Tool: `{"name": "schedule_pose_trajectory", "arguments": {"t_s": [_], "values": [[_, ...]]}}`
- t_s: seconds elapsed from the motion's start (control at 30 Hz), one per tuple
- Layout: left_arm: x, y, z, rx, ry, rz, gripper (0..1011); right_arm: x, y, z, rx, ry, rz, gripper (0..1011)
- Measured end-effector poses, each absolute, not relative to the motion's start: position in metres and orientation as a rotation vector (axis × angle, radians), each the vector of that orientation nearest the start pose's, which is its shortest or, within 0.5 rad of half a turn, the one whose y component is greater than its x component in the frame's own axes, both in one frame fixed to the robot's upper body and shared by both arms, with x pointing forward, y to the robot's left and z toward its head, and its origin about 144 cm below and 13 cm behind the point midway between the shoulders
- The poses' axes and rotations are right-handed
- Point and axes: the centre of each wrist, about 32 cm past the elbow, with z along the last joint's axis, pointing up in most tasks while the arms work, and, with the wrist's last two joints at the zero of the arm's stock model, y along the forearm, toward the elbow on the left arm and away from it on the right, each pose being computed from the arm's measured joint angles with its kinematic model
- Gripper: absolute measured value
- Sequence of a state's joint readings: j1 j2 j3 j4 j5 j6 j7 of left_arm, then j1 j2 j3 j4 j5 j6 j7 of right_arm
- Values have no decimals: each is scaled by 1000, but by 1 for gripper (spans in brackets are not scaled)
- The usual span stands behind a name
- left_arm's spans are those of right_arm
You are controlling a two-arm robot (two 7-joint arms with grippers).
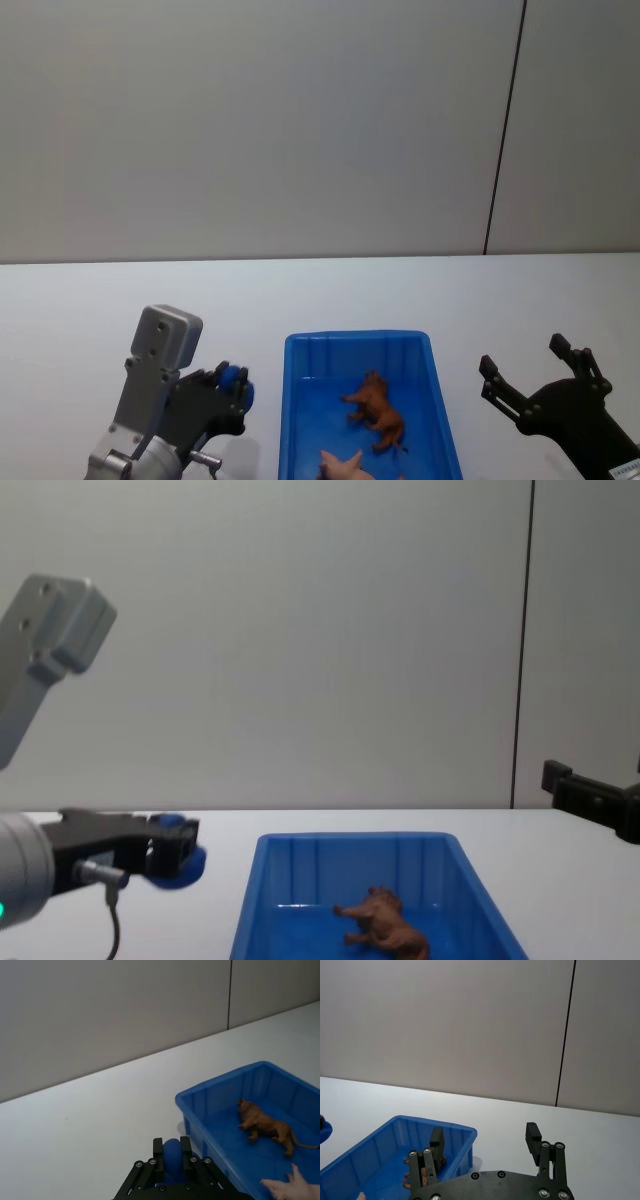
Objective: Pick up the two dolls from the table and place them into the box.
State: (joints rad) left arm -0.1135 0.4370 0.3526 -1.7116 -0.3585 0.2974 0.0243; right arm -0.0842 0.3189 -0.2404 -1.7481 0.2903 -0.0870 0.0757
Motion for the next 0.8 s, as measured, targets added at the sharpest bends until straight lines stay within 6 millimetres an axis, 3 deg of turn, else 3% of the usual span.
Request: {"name": "schedule_pose_trajectory", "arguments": {"t_s": [0.4,0.8], "values": [[475,225,1211,152,-22,1082,170,424,-230,1162,85,-65,-1213,1001],[488,205,1217,91,-37,906,536,424,-230,1162,85,-65,-1212,1001]]}}
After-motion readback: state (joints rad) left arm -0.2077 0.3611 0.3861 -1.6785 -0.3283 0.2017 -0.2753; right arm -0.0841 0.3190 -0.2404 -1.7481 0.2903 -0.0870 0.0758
